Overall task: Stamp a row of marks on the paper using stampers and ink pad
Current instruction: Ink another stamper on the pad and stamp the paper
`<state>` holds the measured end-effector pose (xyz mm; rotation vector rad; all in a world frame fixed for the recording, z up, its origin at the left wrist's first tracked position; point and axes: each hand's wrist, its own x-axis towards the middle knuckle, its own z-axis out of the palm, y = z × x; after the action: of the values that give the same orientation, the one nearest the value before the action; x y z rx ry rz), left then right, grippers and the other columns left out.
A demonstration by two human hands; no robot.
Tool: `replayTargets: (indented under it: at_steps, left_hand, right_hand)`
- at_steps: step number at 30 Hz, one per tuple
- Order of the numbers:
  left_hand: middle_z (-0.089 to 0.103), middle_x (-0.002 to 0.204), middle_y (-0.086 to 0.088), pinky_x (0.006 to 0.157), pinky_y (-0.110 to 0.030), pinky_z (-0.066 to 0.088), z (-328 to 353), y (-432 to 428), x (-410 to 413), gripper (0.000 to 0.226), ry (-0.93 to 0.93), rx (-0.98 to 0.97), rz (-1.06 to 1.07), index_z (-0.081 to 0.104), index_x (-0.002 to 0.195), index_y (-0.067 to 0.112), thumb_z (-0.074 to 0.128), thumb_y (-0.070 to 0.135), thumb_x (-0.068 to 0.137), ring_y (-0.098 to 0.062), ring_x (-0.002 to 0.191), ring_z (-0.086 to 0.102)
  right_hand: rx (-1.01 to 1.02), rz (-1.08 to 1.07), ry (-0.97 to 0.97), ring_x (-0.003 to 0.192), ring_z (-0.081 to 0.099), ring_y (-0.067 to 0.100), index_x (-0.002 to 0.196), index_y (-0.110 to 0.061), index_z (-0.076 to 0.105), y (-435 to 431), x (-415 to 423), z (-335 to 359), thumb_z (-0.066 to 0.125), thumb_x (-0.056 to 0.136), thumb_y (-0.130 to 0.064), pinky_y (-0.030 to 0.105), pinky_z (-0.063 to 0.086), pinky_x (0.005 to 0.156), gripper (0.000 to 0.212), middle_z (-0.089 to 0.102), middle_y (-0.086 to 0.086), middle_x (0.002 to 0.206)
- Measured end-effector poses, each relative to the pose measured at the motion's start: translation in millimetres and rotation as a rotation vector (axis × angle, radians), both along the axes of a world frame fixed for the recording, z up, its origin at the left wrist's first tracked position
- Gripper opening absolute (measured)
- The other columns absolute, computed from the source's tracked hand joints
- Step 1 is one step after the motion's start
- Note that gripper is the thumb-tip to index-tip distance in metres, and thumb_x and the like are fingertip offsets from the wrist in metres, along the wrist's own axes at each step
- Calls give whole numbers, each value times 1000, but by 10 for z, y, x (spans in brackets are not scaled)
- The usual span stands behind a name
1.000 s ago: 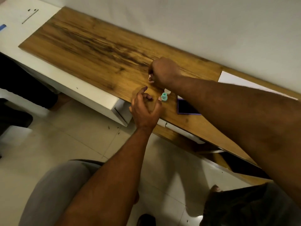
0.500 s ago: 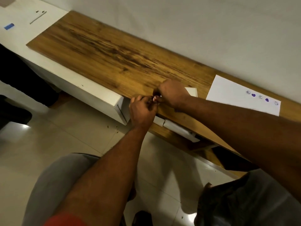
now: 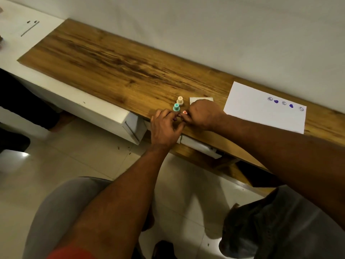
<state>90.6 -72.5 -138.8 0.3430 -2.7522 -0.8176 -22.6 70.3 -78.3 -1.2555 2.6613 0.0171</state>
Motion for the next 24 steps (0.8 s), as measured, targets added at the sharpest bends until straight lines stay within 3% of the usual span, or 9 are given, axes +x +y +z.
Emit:
replayTargets:
  at_steps: [9, 16, 24]
  left_hand:
    - [66, 125, -3, 103, -45, 39, -59, 44, -61, 45, -43, 2, -5, 72, 126, 17, 72, 45, 92, -25, 124, 51]
    - [68, 125, -4, 106, -48, 38, -140, 13, -37, 41, -81, 9, -41, 71, 128, 19, 69, 45, 97, -26, 124, 51]
    - [68, 126, 0, 108, -45, 34, -91, -6, -61, 44, -100, 8, 14, 74, 124, 24, 70, 56, 94, -23, 126, 50]
  right_hand:
    - [-1, 17, -67, 82, 61, 19, 96, -14, 70, 82, -100, -141, 34, 106, -58, 33, 43, 69, 58, 66, 6, 88]
    - [166, 180, -28, 101, 63, 23, 111, -16, 69, 30, -124, -49, 31, 106, -58, 39, 54, 89, 56, 70, 10, 111]
    - [50, 60, -27, 94, 64, 23, 109, -17, 67, 139, -184, -36, 33, 106, -57, 33, 46, 74, 52, 69, 6, 100]
